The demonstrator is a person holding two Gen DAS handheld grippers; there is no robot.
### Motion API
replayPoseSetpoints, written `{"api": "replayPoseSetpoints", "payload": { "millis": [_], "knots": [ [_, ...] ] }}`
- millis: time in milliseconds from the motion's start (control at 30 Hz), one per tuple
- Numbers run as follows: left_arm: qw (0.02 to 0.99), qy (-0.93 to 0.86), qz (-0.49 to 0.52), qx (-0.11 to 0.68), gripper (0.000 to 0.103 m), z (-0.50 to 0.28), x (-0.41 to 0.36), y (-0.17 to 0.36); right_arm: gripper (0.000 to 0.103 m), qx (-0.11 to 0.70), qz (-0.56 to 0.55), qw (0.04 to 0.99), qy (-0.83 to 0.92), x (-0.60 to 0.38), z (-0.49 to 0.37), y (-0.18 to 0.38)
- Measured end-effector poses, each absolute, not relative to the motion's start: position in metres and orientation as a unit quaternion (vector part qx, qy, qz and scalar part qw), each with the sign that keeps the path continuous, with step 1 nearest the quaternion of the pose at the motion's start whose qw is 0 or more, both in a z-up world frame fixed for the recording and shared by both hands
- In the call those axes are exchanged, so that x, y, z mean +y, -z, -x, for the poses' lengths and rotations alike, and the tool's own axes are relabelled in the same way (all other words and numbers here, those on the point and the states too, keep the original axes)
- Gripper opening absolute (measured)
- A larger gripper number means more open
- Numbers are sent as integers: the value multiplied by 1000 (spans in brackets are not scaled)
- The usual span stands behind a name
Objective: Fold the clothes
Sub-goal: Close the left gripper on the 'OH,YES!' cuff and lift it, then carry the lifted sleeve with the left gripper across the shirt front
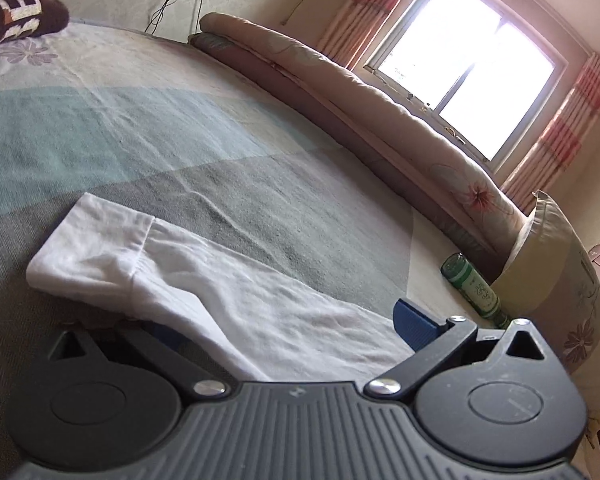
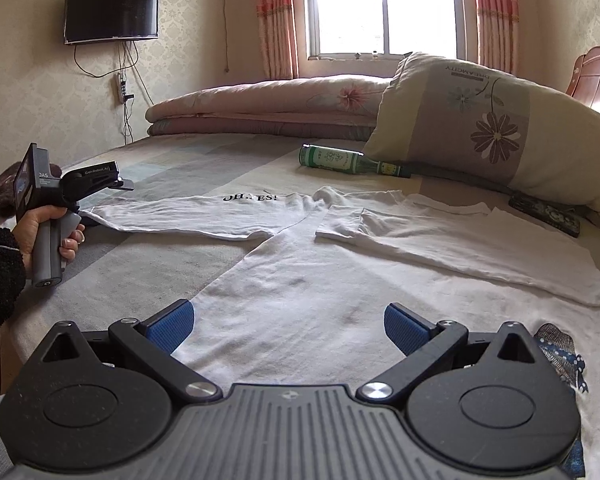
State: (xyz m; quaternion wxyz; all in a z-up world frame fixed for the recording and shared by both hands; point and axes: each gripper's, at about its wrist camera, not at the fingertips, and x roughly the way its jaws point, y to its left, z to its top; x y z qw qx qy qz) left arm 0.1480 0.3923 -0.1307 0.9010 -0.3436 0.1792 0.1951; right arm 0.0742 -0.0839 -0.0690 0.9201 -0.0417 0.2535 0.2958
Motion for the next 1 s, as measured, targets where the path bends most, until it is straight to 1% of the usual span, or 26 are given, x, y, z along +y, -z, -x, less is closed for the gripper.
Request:
{"api": "replayPoseSetpoints", "payload": {
  "millis": [167, 233, 400, 633, 1000],
  "knots": [
    [905, -190, 337, 175, 102, -159, 395, 117, 103, 239, 59, 921, -300, -85, -67, 65],
    [910, -178, 334, 172, 102, -158, 391, 108, 103, 246, 67, 918, -304, -85, -69, 67],
    [920, -155, 320, 166, 102, -162, 380, 80, 103, 285, 58, 904, -314, -83, -75, 73],
    [931, -129, 302, 161, 102, -174, 359, 44, 103, 339, 97, 879, -320, -79, -75, 75],
    [944, -91, 267, 172, 102, -201, 307, -6, 103, 340, 76, 885, -308, -108, -72, 62]
  ]
}}
